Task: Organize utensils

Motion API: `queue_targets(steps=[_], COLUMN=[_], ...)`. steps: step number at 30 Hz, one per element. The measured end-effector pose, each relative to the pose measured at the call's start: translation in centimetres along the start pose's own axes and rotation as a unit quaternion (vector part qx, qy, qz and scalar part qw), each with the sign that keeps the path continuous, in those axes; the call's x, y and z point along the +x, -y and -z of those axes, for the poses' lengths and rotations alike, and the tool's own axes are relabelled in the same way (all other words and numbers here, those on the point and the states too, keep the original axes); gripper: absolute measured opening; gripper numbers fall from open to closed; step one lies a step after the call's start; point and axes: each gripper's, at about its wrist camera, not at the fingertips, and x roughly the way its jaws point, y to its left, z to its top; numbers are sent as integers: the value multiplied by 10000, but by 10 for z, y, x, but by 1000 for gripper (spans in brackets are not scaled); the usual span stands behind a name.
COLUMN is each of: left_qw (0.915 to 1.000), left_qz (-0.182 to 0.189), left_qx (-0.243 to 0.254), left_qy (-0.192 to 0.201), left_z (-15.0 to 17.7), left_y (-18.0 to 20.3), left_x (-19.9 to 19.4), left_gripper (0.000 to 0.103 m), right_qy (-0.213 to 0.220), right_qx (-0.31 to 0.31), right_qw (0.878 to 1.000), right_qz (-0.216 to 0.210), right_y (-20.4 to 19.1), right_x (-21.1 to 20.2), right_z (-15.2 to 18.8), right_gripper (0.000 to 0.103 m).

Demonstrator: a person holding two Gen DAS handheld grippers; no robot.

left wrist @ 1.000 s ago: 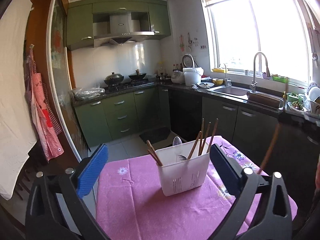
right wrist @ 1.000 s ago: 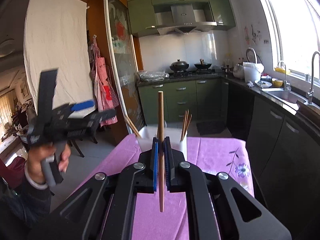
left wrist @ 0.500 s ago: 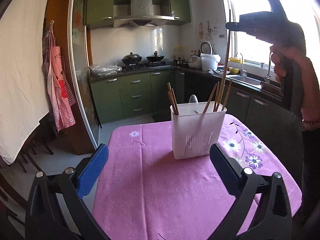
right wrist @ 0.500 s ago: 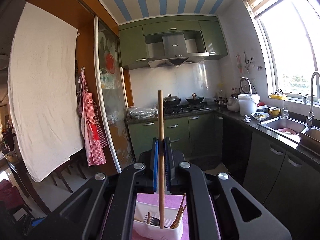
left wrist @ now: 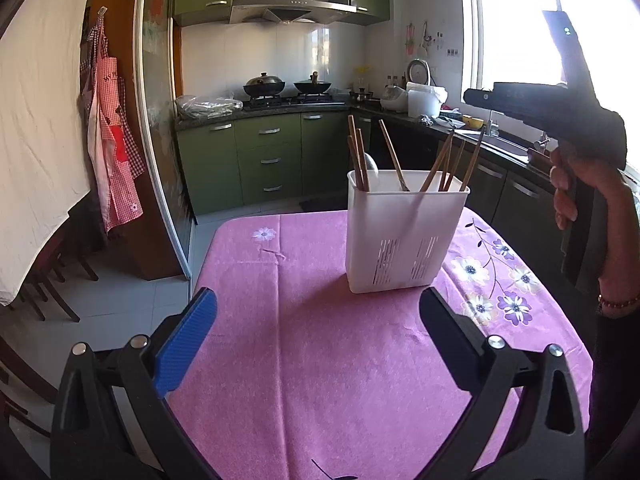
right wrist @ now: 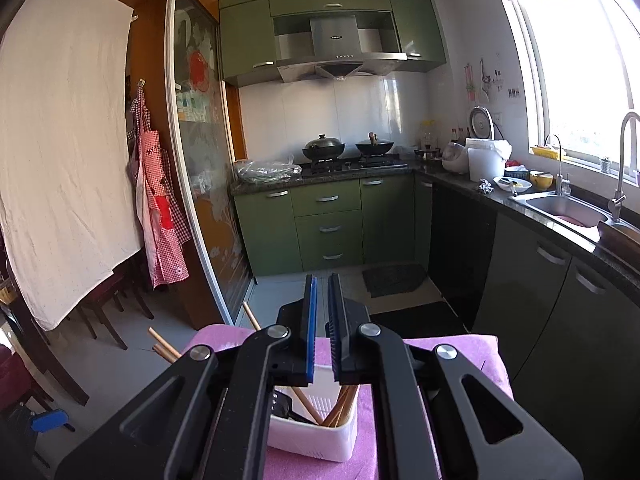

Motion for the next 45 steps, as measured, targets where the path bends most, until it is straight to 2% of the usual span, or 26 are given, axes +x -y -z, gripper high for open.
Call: queue_targets(steps=[5, 6, 7, 9, 11, 13, 15, 17, 18, 19, 23, 29, 35, 45], left_qw=[10000, 10000, 10000, 10000, 10000, 10000, 10000, 9999, 9999, 9999, 9998, 9998, 9994, 9994], left_qz=[-17, -16, -14, -12, -1, 13, -2, 26, 22, 12, 48, 34, -21, -66], left_qx=[45, 41, 40, 37, 39, 64, 78, 101, 120, 128, 119, -27, -159, -24], left_qy=[-27, -30, -32, -29, -29, -28, -30, -17, 5, 36, 119, 189, 308, 326], left_z=[2, 2, 3, 6, 8, 12, 18, 23, 26, 29, 40, 52, 55, 57], left_y=[4, 4, 4, 5, 8, 10, 13, 16, 17, 18, 19, 9, 1, 4], left_x=[0, 0, 0, -3, -6, -11, -17, -22, -27, -31, -49, -74, -92, -99], left_gripper=[96, 96, 96, 96, 96, 96, 96, 96, 96, 96, 96, 96, 96, 96], right_qy=[80, 94, 106, 113, 96, 80, 79, 141, 217, 273, 235, 291, 301, 245], right_qx=[30, 8, -6, -40, -21, 30, 15, 5, 2, 2, -36, -108, -138, -175], right_qw=[9998, 9997, 9997, 9998, 9999, 9999, 10000, 9998, 9995, 9992, 9989, 9982, 9983, 9987], right_qz=[-190, -219, -235, -166, -133, -79, 23, 162, 246, 289, 392, 521, 474, 402], right_y=[-2, -2, -2, -1, 1, 5, 6, 6, 6, 5, 0, -11, -21, -27], right_x=[-42, -56, -68, -95, -116, -139, -161, -181, -193, -203, -231, -258, -265, -265], right_z=[25, 32, 39, 59, 77, 99, 121, 139, 150, 158, 178, 185, 185, 179], right_gripper=[9, 15, 27, 39, 45, 62, 71, 86, 97, 99, 99, 99, 99, 99])
